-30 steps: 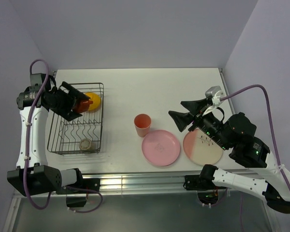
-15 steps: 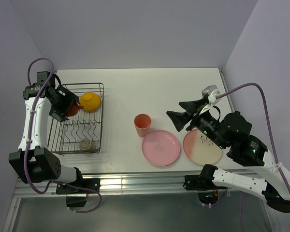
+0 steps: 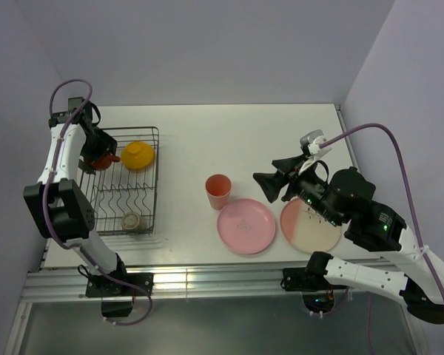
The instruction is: Load the mixed dishes into the dish rack
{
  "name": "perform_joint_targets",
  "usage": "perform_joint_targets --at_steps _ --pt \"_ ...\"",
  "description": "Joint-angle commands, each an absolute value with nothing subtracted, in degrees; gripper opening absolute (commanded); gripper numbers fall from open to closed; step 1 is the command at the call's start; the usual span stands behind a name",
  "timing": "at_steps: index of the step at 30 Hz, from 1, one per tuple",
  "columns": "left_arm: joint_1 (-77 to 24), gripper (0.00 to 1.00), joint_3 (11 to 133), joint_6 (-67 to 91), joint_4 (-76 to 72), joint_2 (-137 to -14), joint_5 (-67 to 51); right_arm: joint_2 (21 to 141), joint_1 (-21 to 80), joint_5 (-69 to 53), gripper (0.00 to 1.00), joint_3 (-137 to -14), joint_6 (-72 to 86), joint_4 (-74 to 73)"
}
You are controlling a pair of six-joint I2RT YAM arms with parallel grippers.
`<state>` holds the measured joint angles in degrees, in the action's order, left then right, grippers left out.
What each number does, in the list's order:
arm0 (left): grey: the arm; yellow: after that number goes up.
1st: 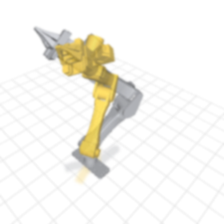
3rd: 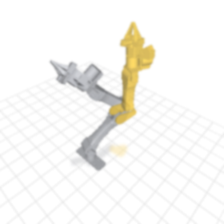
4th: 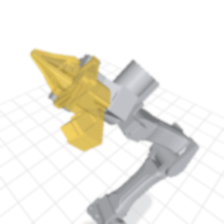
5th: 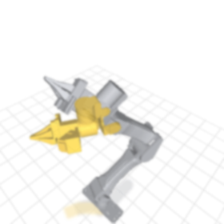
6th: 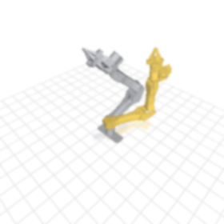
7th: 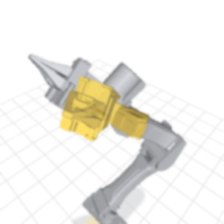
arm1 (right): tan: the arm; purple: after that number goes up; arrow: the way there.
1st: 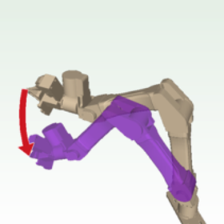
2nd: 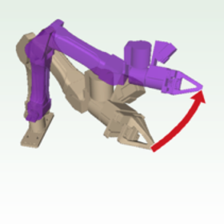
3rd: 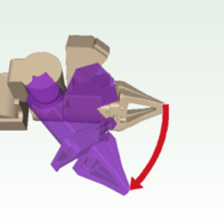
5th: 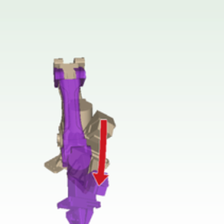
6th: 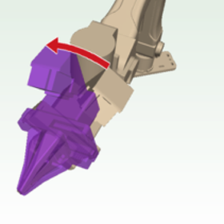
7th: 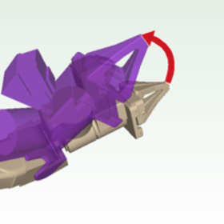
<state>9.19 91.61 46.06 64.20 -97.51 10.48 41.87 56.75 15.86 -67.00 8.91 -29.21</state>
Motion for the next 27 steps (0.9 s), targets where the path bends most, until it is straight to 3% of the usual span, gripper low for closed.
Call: perform_joint_targets --at_steps 1,17,27 --pt "9.4 0.0 95.62 43.77 62.84 -100.19 15.47 41.66 56.08 18.1 0.72 -70.05 8.17 -30.32" --pt "6.86 0.0 97.12 40.43 62.84 -109.77 23.9 41.92 50.98 15.65 0.72 -70.49 8.52 -31.38" --pt "5.36 0.0 96.86 40.08 61.0 -113.9 21.62 41.57 49.83 14.24 0.71 -70.31 9.84 -32.25"
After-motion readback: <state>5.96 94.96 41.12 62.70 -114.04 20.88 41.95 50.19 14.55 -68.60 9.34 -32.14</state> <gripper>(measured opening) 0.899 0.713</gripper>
